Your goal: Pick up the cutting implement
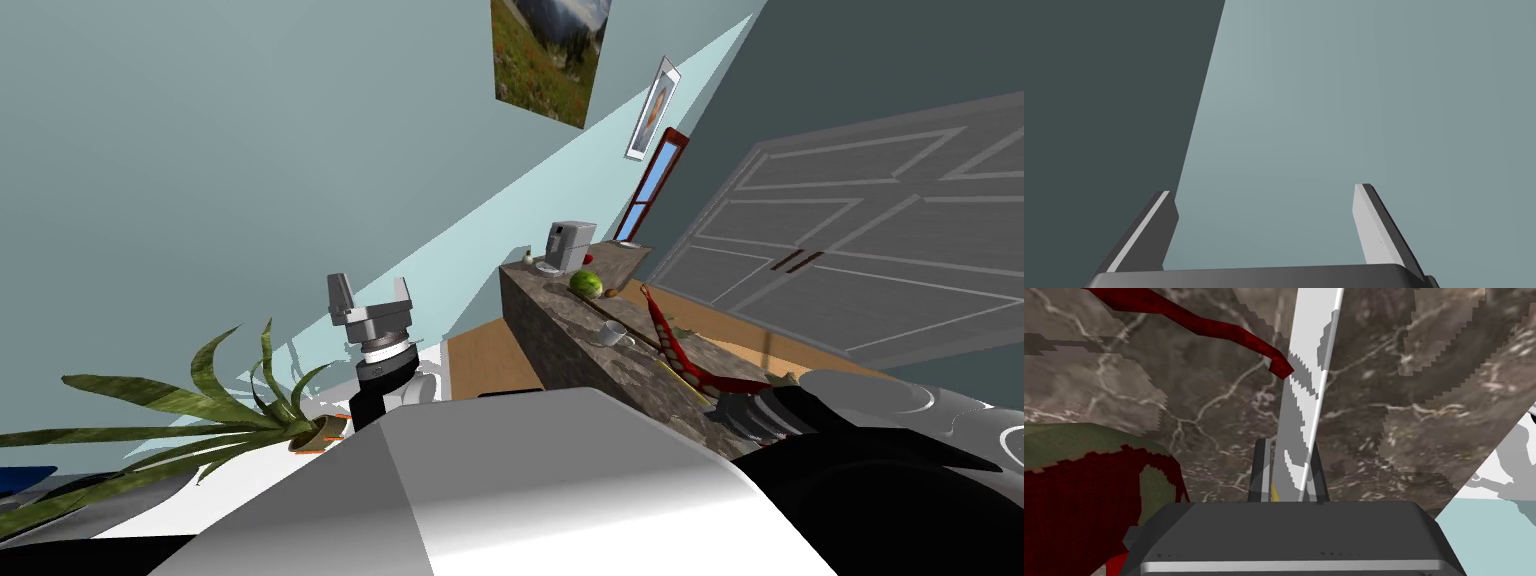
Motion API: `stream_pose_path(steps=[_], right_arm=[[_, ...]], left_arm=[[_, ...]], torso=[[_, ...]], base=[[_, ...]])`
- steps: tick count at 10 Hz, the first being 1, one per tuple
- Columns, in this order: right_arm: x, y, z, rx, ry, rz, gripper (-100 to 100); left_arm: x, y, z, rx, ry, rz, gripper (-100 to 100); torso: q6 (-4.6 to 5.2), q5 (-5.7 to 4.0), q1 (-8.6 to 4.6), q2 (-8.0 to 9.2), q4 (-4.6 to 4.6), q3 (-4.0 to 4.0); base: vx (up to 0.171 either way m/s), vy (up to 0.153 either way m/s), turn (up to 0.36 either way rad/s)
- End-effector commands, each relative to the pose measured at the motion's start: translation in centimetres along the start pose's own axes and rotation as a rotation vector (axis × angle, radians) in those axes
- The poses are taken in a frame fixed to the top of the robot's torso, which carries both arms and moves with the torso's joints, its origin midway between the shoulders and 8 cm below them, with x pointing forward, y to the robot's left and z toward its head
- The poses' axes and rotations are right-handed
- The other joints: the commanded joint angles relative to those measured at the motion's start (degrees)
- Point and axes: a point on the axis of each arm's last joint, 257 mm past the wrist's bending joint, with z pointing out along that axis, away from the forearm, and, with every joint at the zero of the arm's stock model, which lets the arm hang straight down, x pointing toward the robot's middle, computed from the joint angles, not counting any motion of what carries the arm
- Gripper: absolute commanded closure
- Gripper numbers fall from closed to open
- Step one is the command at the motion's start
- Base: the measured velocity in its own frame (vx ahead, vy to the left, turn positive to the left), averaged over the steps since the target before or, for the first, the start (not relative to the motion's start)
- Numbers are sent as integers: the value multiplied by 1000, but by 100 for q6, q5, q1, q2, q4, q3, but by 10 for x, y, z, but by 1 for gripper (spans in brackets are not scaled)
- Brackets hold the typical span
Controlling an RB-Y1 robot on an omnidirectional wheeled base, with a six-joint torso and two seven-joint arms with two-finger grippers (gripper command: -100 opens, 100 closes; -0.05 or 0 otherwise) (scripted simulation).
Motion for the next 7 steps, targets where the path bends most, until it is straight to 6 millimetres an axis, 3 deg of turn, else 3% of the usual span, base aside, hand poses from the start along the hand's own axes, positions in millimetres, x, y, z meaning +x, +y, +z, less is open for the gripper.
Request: stream_pose_path(steps=[1, 7], right_arm=[[4, 2, -3, -5, -2, -17, 100], [12, 5, -8, -9, -2, -96, 100]], left_arm=[[0, 0, 0, 0, 0, 0, 0], [0, 0, 0, 0, 0, 0, 0]], torso=[[0, 0, 0, 0, 0, 0], [-5, -8, 0, -18, -9, -13]], base=[[91, 9, -169], [102, 19, -117]])
